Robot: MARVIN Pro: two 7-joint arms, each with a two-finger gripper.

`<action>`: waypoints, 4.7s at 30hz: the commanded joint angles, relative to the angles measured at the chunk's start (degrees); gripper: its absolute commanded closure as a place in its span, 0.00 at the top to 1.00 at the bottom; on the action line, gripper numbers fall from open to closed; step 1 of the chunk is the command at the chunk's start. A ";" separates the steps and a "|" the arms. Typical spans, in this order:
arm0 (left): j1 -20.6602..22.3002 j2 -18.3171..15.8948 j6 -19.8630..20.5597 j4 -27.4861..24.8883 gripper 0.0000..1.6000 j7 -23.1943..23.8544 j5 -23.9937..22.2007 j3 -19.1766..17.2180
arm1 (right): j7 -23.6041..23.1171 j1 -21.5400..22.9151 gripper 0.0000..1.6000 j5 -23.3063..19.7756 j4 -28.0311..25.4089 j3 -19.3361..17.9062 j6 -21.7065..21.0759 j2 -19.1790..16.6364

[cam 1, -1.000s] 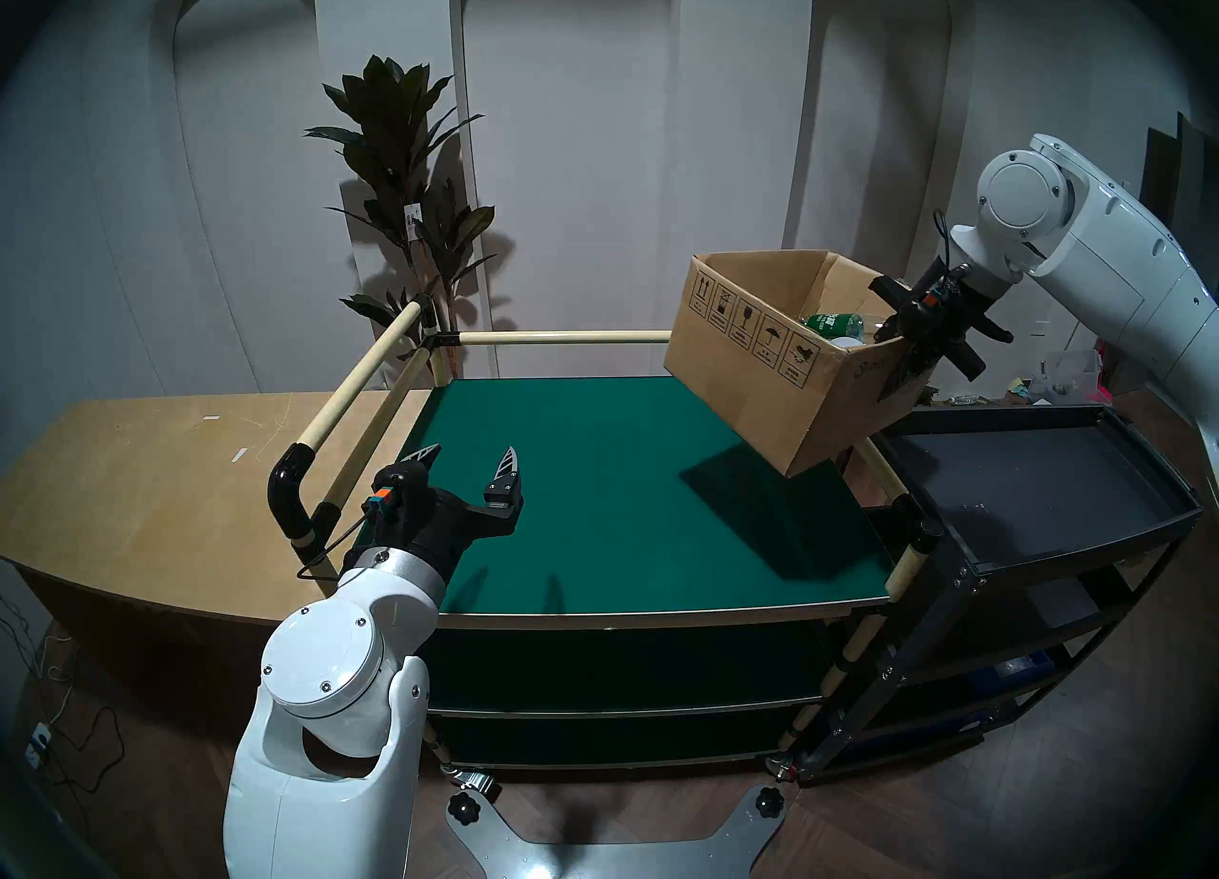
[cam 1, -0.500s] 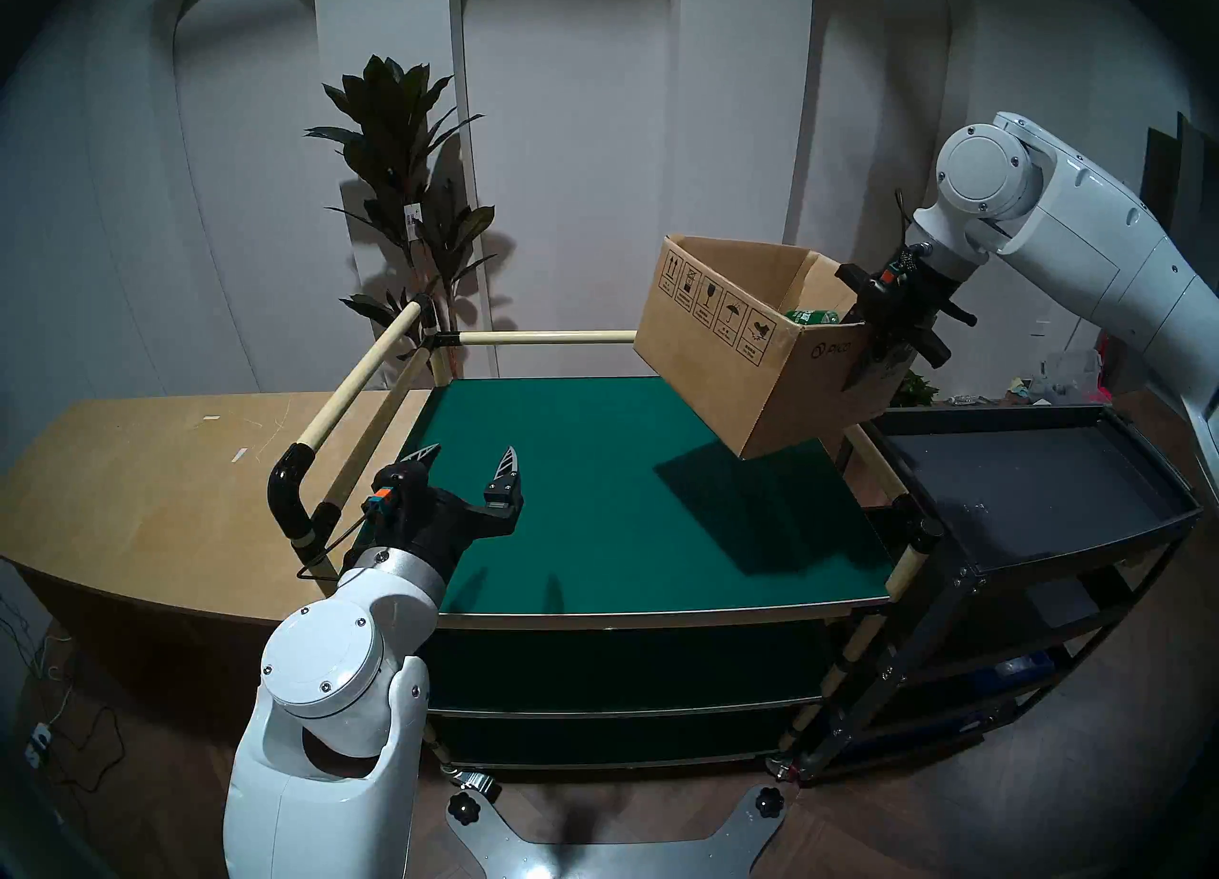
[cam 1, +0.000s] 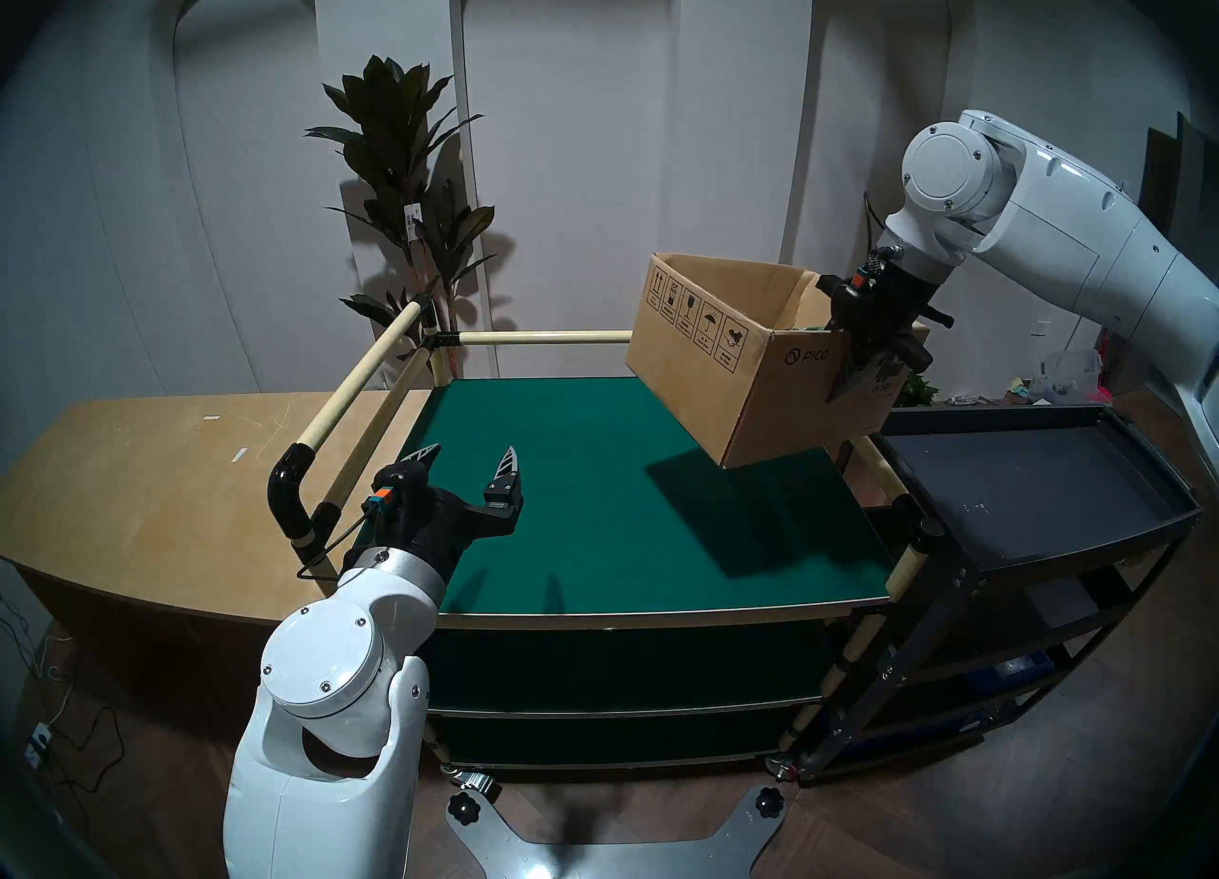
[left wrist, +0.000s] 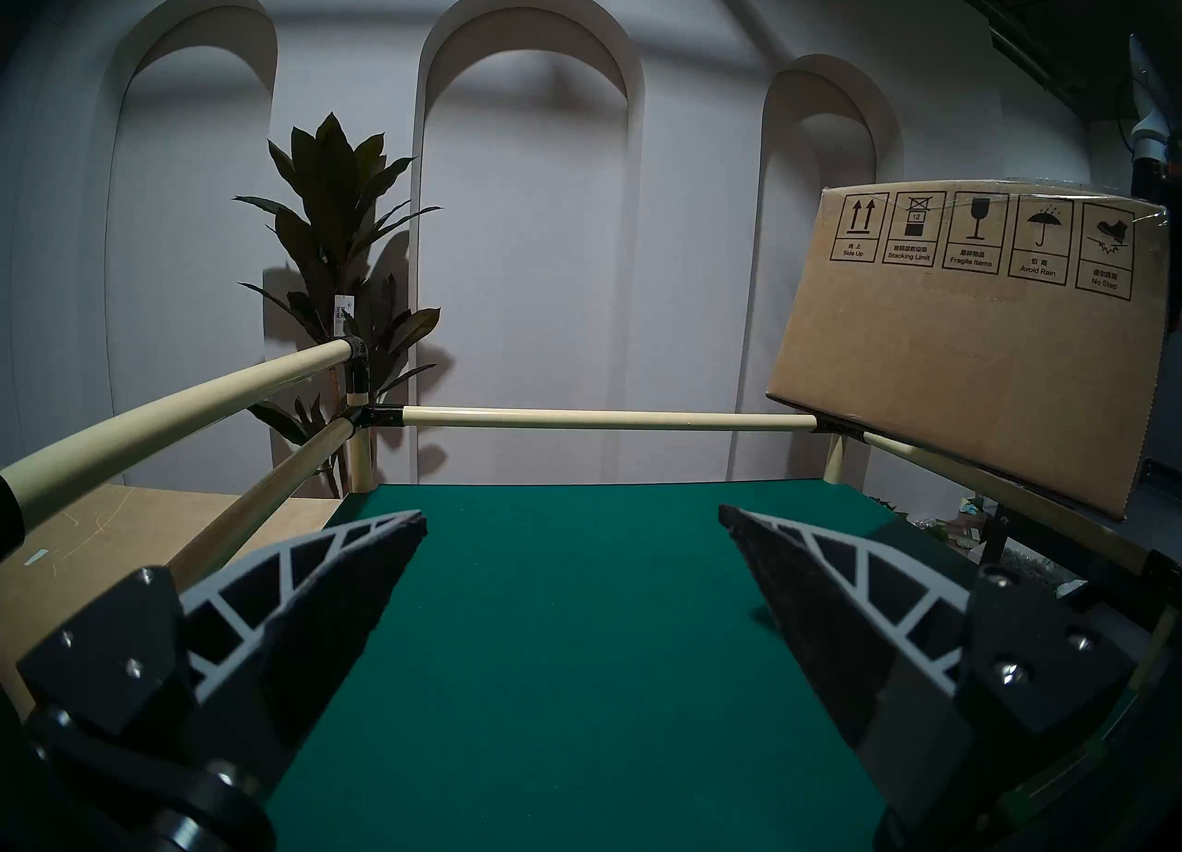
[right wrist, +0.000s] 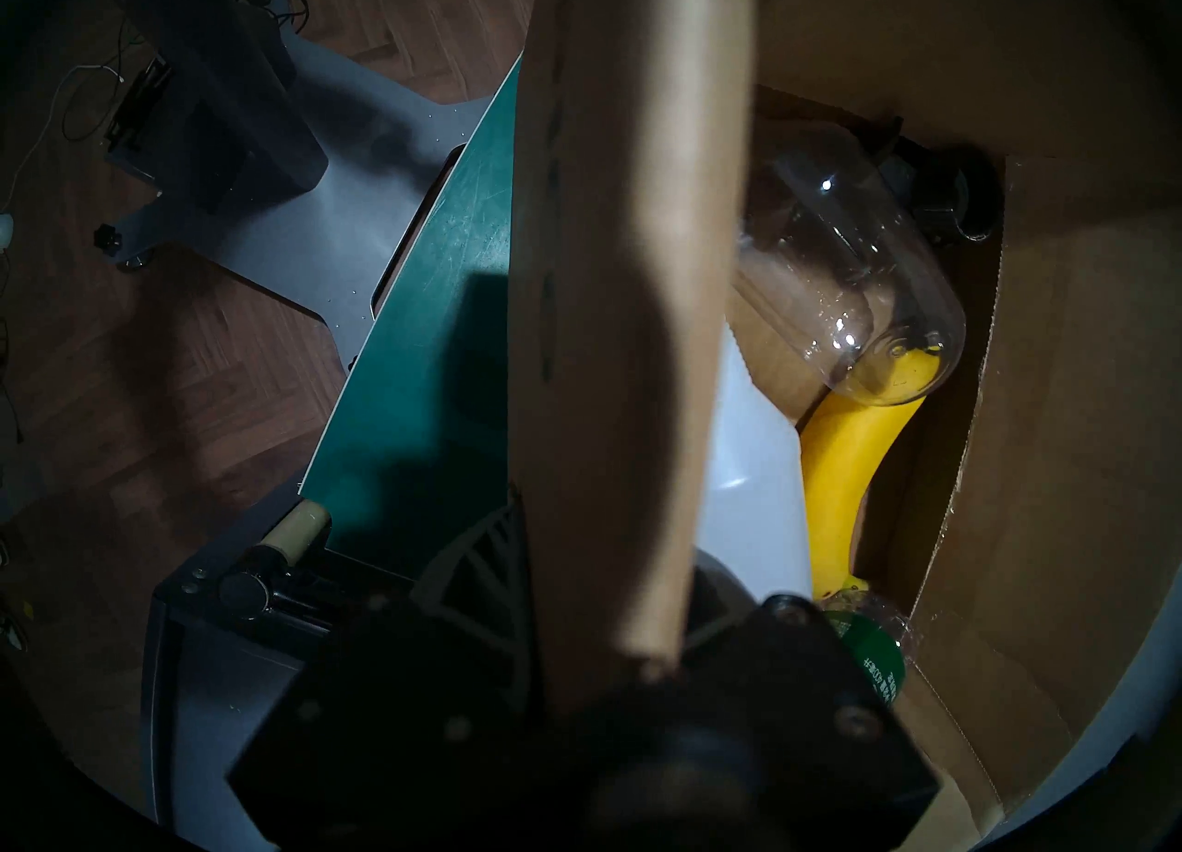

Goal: Put the storage box onto the shelf

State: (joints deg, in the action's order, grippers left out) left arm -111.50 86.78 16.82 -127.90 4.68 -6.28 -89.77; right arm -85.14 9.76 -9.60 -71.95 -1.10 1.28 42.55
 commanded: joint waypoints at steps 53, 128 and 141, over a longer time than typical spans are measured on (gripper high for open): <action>0.13 -0.12 -0.19 -1.50 1.00 0.18 -0.05 -0.08 | 0.14 3.49 0.00 -6.69 25.08 15.49 -17.07 29.93; 0.11 -0.11 -0.17 -1.54 1.00 0.22 -0.05 -0.10 | 2.26 -5.24 0.00 -10.78 17.54 20.57 -24.39 24.31; 0.11 -0.11 -0.17 -1.54 1.00 0.22 -0.04 -0.10 | 3.36 -5.51 0.00 -11.15 15.21 21.10 -26.85 22.92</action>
State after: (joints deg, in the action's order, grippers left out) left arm -111.57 86.78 16.83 -128.14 4.77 -6.29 -89.78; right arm -81.06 4.24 -20.42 -56.11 19.66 -24.31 66.73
